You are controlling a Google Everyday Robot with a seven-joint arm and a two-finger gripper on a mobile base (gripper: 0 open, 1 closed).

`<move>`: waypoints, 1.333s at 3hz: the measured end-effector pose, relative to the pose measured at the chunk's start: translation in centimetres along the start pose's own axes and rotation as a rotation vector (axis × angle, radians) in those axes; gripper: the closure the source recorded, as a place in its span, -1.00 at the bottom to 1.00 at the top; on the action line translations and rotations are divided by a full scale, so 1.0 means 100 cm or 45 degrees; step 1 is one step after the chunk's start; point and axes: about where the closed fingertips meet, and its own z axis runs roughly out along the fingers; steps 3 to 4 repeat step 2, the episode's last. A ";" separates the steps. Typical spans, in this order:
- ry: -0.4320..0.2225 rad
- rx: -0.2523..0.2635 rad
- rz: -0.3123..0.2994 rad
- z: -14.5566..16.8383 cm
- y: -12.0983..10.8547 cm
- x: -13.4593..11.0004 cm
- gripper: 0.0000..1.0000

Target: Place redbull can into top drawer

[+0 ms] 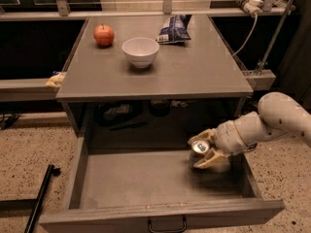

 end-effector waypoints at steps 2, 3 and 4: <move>0.000 0.000 0.000 0.000 0.000 0.000 -1.00; 0.000 0.000 0.000 0.000 0.000 0.000 -1.00; 0.000 0.000 0.000 0.000 0.000 0.000 -1.00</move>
Offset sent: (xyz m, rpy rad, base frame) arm 0.0000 0.0000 0.0000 0.0000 0.0000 0.0000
